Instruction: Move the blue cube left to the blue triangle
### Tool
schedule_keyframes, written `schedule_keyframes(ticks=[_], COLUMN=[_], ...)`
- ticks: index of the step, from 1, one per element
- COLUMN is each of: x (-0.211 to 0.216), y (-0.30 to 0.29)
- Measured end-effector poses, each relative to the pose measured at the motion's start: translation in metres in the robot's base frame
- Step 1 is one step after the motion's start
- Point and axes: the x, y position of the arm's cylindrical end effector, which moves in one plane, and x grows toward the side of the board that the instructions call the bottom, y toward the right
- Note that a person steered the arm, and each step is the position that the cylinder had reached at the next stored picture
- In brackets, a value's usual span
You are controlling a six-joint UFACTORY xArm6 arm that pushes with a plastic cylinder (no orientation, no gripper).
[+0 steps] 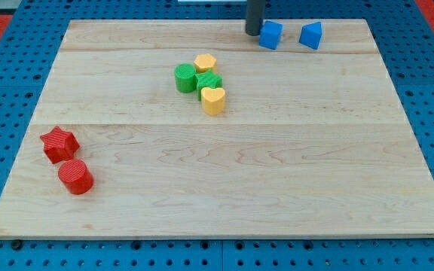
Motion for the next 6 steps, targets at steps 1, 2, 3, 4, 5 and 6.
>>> schedule_keyframes(ticks=[1, 2, 3, 4, 5, 6], x=[0.0, -0.002, -0.007, 0.005, 0.009, 0.019], y=[0.005, 0.011, 0.016, 0.002, -0.005, -0.013])
